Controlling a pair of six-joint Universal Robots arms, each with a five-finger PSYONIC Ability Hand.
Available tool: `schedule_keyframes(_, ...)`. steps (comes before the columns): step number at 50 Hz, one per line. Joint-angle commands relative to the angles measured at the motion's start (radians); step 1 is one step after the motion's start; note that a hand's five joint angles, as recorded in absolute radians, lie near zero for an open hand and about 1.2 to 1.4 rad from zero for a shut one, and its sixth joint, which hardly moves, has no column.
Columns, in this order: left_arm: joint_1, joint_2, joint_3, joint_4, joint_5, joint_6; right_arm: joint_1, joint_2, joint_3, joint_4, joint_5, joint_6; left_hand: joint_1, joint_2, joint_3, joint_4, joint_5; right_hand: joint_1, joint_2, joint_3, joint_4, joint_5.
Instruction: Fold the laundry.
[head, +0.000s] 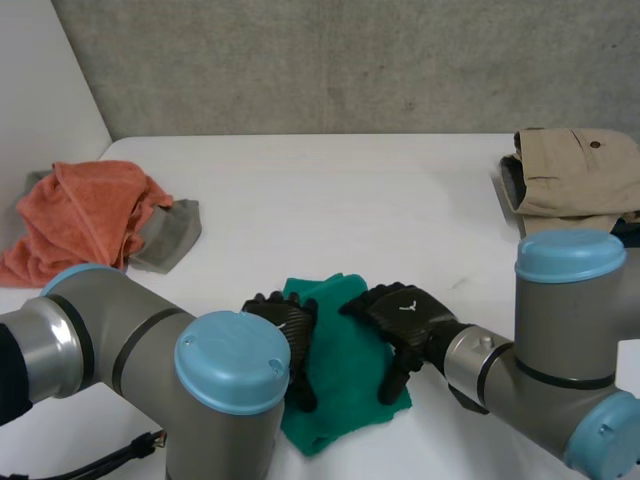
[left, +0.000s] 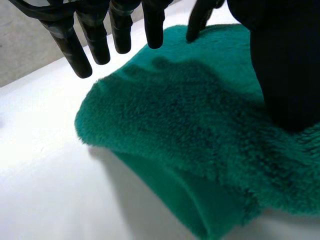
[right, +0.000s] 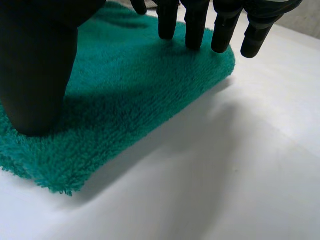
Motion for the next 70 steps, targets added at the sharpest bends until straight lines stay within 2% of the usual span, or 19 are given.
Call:
schedule_keyframes(1,0.042,0.008,-0.028,-0.012,-0.001,0.042,0.002,0.027,-0.018,-0.053,0.066,-0.089,-0.014,-0.023,-0.024,-0.021,-0.041,-0.044,-0.036,-0.032,-0.028,-0.041)
schedule_keyframes(6,0.067,0.029,-0.028,-0.012,0.006,0.108,0.005,-0.006,-0.001,-0.067,0.106,-0.131,-0.017,-0.026,-0.027,-0.024,-0.044,-0.044,-0.036,-0.032,-0.028,-0.041)
schedule_keyframes(10,0.096,0.144,0.019,0.004,0.037,0.160,0.034,-0.172,0.081,-0.103,0.115,-0.193,-0.021,-0.029,-0.031,-0.027,-0.048,-0.044,-0.036,-0.032,-0.028,-0.041)
schedule_keyframes(12,0.107,0.170,0.053,0.008,0.069,0.174,0.050,-0.203,0.114,-0.123,0.115,-0.210,-0.021,-0.029,-0.031,-0.027,-0.048,-0.044,-0.036,-0.032,-0.028,-0.041)
schedule_keyframes(13,0.122,0.196,0.094,0.008,0.125,0.183,0.071,-0.227,0.150,-0.145,0.117,-0.220,-0.021,-0.029,-0.031,-0.027,-0.048,-0.044,-0.036,-0.032,-0.028,-0.041)
schedule_keyframes(15,0.136,0.210,0.125,0.008,0.185,0.186,0.093,-0.240,0.186,-0.159,0.117,-0.221,-0.021,-0.029,-0.031,-0.027,-0.048,-0.044,-0.036,-0.032,-0.028,-0.041)
schedule_keyframes(16,0.153,0.216,0.162,0.003,0.269,0.189,0.114,-0.241,0.221,-0.170,0.120,-0.221,-0.021,-0.029,-0.031,-0.027,-0.048,-0.044,-0.036,-0.032,-0.028,-0.041)
schedule_keyframes(19,0.182,0.216,0.213,-0.012,0.408,0.189,0.134,-0.235,0.272,-0.185,0.122,-0.220,-0.021,-0.029,-0.031,-0.027,-0.048,-0.044,-0.036,-0.032,-0.028,-0.041)
schedule_keyframes(20,0.199,0.216,0.234,-0.031,0.510,0.189,0.142,-0.234,0.305,-0.206,0.123,-0.218,-0.021,-0.029,-0.031,-0.027,-0.048,-0.044,-0.036,-0.032,-0.028,-0.041)
schedule_keyframes(23,0.214,0.215,0.268,-0.078,0.656,0.188,0.148,-0.230,0.348,-0.274,0.123,-0.215,-0.021,-0.029,-0.031,-0.027,-0.048,-0.044,-0.036,-0.032,-0.028,-0.041)
schedule_keyframes(24,0.219,0.210,0.291,-0.110,0.748,0.185,0.153,-0.224,0.368,-0.336,0.125,-0.212,-0.021,-0.029,-0.031,-0.027,-0.048,-0.044,-0.036,-0.032,-0.028,-0.041)
schedule_keyframes(28,0.230,0.187,0.329,-0.164,0.899,0.180,0.168,-0.183,0.381,-0.455,0.144,-0.204,-0.021,-0.029,-0.031,-0.027,-0.048,-0.044,-0.036,-0.032,-0.028,-0.041)
schedule_keyframes(29,0.231,0.178,0.334,-0.167,0.911,0.182,0.173,-0.172,0.381,-0.470,0.149,-0.204,-0.021,-0.029,-0.031,-0.027,-0.048,-0.044,-0.036,-0.032,-0.028,-0.041)
schedule_keyframes(35,0.214,0.143,0.343,-0.169,0.902,0.185,0.208,-0.086,0.352,-0.544,0.189,-0.204,-0.021,-0.029,-0.031,-0.027,-0.048,-0.044,-0.036,-0.032,-0.028,-0.041)
schedule_keyframes(44,0.199,0.141,0.346,-0.167,0.899,0.180,0.217,-0.019,0.319,-0.634,0.194,-0.209,-0.021,-0.029,-0.031,-0.027,-0.048,-0.044,-0.036,-0.032,-0.028,-0.041)
schedule_keyframes(51,0.197,0.143,0.346,-0.167,0.899,0.178,0.220,-0.016,0.292,-0.659,0.186,-0.209,-0.021,-0.029,-0.031,-0.027,-0.048,0.134,0.141,0.145,0.150,0.136)
schedule_keyframes(56,0.199,0.144,0.343,-0.167,0.898,0.175,0.219,0.044,0.240,-0.654,0.181,-0.217,-0.021,-0.029,-0.031,-0.027,-0.048,0.377,0.385,0.389,0.393,0.380)
schedule_keyframes(61,0.202,0.144,0.337,-0.167,0.898,0.177,0.209,0.072,0.198,-0.662,0.181,-0.221,-0.021,-0.029,-0.031,-0.027,-0.048,1.176,1.184,1.188,1.193,1.179)
schedule_keyframes(70,0.213,0.169,0.363,-0.166,0.859,0.177,0.171,0.029,0.131,-0.667,0.194,-0.215,-0.021,-0.029,-0.031,-0.027,-0.048,1.178,1.186,1.189,1.194,1.181)
